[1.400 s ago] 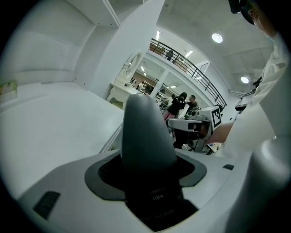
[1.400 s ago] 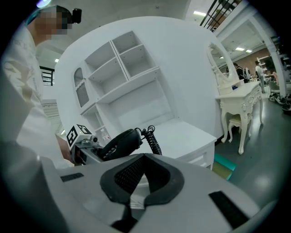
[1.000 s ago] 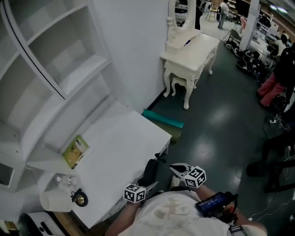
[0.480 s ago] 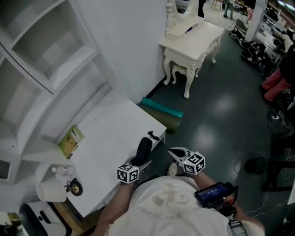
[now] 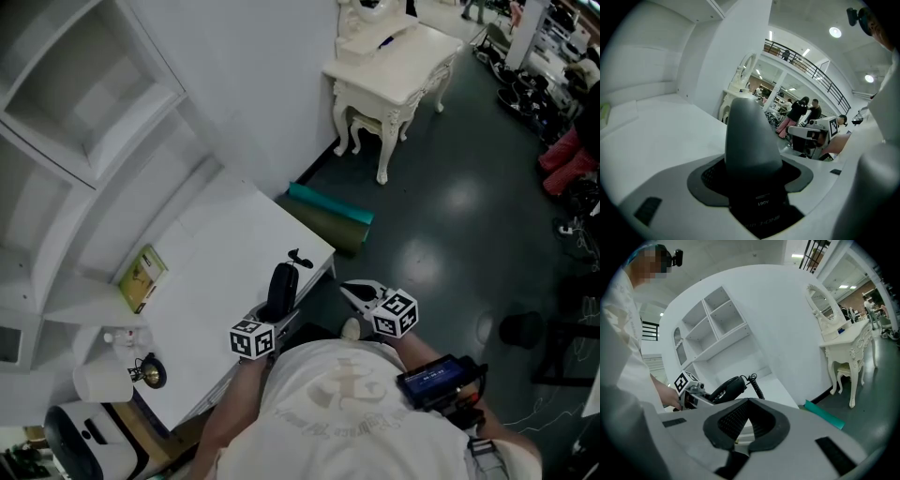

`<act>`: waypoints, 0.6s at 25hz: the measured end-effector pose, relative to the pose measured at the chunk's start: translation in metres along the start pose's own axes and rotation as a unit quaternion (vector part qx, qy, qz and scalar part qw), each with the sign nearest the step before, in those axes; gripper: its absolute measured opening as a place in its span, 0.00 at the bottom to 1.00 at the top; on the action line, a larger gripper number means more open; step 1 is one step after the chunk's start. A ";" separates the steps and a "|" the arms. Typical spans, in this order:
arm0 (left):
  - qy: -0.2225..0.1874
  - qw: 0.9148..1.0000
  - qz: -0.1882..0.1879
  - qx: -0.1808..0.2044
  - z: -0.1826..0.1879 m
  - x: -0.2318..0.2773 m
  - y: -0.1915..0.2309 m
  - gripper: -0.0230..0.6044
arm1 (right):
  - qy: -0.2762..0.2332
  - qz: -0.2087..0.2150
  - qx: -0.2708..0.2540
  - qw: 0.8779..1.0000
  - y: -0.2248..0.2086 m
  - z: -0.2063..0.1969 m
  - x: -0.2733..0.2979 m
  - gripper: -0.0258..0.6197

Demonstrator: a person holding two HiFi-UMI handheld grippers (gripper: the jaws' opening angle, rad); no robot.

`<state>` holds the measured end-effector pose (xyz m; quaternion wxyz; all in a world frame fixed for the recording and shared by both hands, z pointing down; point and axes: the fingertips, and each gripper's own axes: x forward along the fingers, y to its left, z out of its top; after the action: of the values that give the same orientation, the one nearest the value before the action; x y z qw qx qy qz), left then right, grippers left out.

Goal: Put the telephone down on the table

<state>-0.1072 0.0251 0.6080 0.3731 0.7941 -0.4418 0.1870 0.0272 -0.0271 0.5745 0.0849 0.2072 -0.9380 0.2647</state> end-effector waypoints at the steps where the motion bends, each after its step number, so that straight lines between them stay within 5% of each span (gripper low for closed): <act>1: 0.001 1.000 0.002 -0.001 0.000 0.001 0.000 0.50 | 0.001 0.002 0.001 1.000 -0.001 0.000 0.001 0.06; 15: 0.017 1.000 0.008 -0.002 0.017 0.010 0.030 0.50 | 0.004 0.004 0.006 1.000 -0.012 0.012 0.024 0.06</act>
<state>-0.1276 -0.0032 0.6164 0.3808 0.7865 -0.4422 0.2022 0.0104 -0.0510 0.5759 0.0866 0.2028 -0.9367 0.2720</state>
